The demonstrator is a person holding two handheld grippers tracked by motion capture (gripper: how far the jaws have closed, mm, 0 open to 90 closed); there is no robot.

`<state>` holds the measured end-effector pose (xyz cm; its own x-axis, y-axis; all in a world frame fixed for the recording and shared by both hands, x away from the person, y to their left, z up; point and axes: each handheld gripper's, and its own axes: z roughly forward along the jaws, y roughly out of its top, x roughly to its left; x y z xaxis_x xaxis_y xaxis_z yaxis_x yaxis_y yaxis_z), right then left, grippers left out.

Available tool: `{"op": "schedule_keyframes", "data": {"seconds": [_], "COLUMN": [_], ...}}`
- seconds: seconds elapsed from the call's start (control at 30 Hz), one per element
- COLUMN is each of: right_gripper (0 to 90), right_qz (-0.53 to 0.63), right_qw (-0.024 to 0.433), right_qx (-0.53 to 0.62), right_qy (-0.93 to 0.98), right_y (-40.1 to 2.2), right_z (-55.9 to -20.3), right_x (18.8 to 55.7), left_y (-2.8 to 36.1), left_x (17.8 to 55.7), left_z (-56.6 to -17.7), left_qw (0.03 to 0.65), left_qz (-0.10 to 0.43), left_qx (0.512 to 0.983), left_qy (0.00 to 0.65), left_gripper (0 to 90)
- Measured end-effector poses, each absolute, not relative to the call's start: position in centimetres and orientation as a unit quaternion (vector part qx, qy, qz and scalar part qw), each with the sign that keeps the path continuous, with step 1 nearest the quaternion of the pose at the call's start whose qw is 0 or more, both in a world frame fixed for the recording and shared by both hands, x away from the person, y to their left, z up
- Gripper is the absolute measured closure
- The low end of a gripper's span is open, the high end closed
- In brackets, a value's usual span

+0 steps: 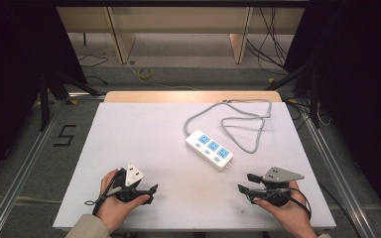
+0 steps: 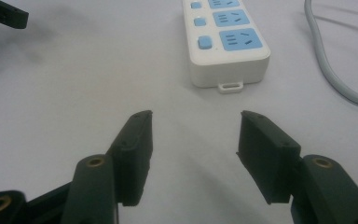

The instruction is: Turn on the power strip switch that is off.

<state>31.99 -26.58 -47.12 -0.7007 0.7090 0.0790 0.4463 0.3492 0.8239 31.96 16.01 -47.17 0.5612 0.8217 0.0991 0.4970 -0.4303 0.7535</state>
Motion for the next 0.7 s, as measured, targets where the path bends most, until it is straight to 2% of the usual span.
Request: {"op": "schedule_keyframes", "data": {"seconds": [0.17,0.53,0.7], "right_gripper": [51.1,84.3,90.0], "right_qz": [0.438,0.398,0.390], "right_qw": [0.149,0.157,0.160], "right_qx": [0.356,0.345,0.345], "right_qy": [0.812,0.835,0.838], "right_y": [-26.7,-26.6,-26.5], "right_z": [-47.0,-46.2,-45.7], "right_x": [32.0,32.4,32.6], "left_y": [16.0,15.9,16.0], "left_x": [32.0,31.9,32.0], "left_z": [-47.1,-47.2,-47.2], "left_qw": [0.350,0.353,0.355], "left_qz": [0.239,0.247,0.250], "left_qx": [0.810,0.804,0.802], "left_qy": [0.405,0.409,0.411], "left_gripper": [19.0,21.5,22.5]}}
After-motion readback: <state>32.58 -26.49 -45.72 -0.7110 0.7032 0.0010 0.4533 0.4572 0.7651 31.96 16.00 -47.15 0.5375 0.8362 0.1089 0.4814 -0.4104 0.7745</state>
